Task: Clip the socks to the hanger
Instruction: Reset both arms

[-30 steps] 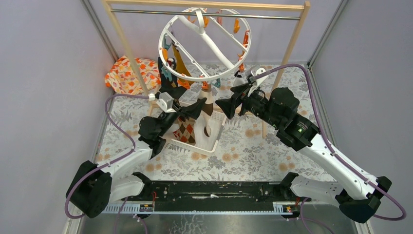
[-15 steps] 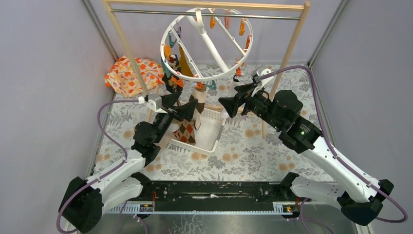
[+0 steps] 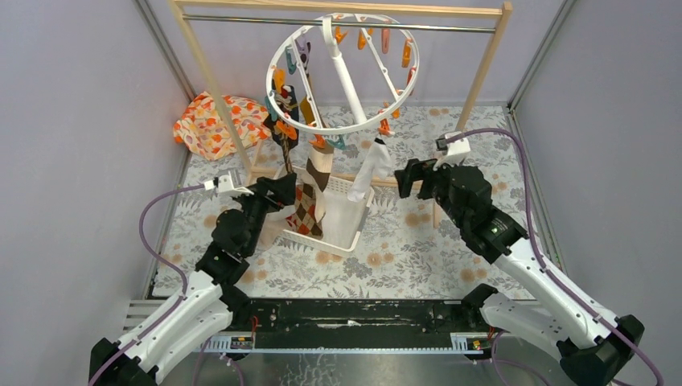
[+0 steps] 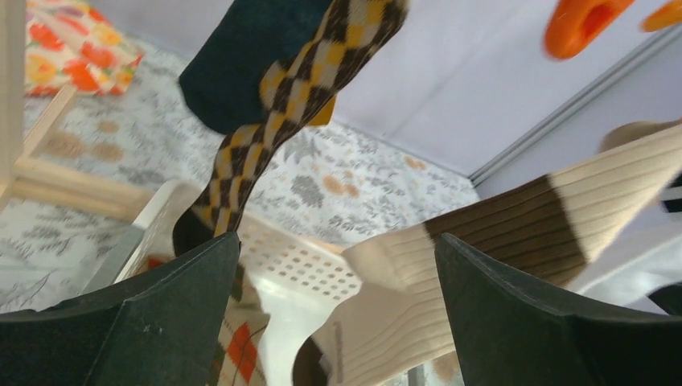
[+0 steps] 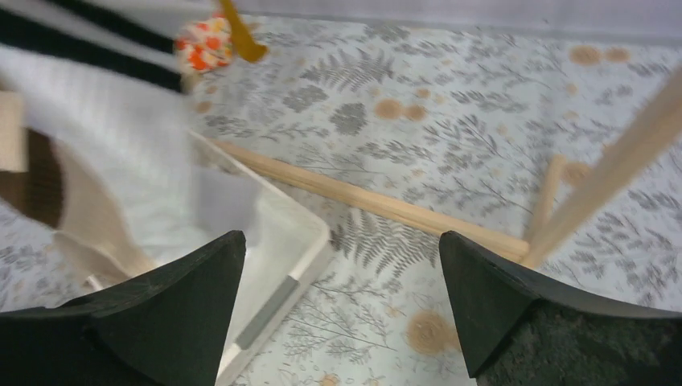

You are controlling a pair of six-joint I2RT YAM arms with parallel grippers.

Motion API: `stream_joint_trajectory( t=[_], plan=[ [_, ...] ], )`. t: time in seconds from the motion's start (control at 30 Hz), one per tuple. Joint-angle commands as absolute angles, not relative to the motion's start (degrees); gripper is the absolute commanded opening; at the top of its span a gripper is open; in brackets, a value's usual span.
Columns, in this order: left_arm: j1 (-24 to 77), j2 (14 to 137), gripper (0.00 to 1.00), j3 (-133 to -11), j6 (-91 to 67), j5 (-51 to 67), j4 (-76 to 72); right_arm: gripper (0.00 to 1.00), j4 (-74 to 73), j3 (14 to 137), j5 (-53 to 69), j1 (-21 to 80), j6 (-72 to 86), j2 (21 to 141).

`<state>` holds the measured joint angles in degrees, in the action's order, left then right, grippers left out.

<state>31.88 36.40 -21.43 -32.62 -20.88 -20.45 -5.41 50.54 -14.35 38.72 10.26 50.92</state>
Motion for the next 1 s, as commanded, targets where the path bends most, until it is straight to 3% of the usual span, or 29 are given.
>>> stream_joint_trajectory(
  t=[0.0, 0.33, 0.53, 0.97],
  plan=[
    [32.3, 37.2, 0.99, -22.3, -36.0, -24.5, -12.8, 0.97, -5.9, 47.3, -10.0, 31.1, 14.9, 49.3],
    [32.3, 33.8, 0.99, -21.1, -36.0, -25.1, -12.1, 0.98, -0.8, 37.0, -0.6, 20.4, 18.9, 49.8],
    [32.3, 35.8, 0.99, -20.7, -35.2, -25.3, -12.5, 0.96, 11.4, 25.8, 6.8, 10.8, 24.6, 50.2],
    [32.3, 37.3, 0.99, -19.4, -33.0, -27.3, -13.6, 0.95, 14.1, 23.8, 7.0, 7.6, 26.0, 52.1]
  ],
)
